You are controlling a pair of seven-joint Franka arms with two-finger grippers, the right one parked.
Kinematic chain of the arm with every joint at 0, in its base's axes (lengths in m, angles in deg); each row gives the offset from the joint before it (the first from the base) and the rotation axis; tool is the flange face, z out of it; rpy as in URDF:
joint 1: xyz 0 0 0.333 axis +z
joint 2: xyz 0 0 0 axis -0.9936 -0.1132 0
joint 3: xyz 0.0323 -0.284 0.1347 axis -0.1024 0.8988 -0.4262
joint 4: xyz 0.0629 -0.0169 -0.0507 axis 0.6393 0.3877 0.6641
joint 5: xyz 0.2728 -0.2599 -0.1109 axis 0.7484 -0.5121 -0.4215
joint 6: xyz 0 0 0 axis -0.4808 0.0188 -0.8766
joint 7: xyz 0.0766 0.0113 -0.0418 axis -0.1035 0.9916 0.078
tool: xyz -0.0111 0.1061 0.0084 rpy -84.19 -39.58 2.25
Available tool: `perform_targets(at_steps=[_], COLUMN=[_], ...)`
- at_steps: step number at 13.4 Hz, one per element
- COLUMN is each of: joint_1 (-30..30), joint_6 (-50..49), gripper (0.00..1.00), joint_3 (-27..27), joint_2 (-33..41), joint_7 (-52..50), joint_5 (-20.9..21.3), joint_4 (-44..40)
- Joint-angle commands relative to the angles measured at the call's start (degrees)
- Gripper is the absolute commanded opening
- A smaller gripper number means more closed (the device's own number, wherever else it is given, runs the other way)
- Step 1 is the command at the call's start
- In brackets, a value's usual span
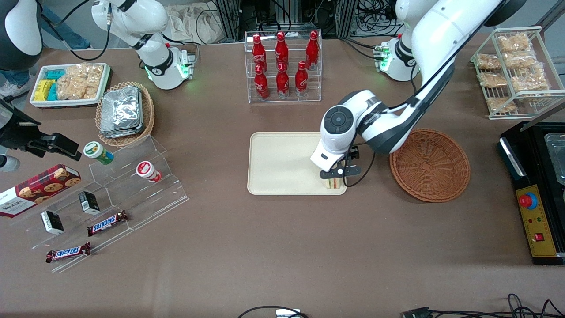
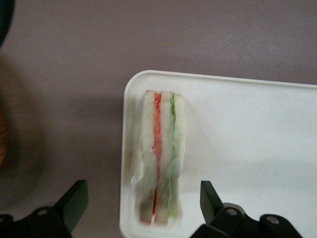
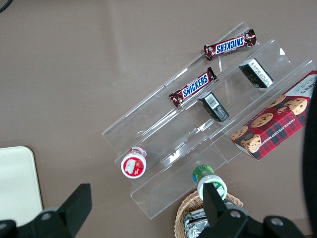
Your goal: Place sandwich from basket to tray
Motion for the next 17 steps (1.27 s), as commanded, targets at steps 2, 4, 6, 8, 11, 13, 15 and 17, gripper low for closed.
perform_targets(at_steps=[2, 4, 6, 8, 11, 13, 15, 17], joint_1=[3.08, 2.31, 1.17, -0.23, -1.74, -1.74, -1.48, -1.39], joint_6=[-8.7, -12.22, -14.86, -16.45, -19.08, -21.63, -24.7, -24.8], gripper=[1.0, 1.0, 1.0, 1.0, 1.0, 1.0, 1.0, 1.0], joint_3=[-1.48, -10.58, -20.08, -28.69, -38.47, -39.46, -39.55, -39.55], joint_2=[14.72, 22.46, 28.53, 33.02, 36.64, 37.35, 36.91, 36.82], joint_7=[7.84, 18.97, 29.09, 37.7, 46.35, 46.89, 46.8, 46.28], joint_5=[-10.07, -16.04, -20.81, -21.69, -25.03, -24.69, -25.04, -25.04], joint_4=[-1.47, -1.3, -0.34, 1.24, 1.87, -0.67, -4.09, -4.46])
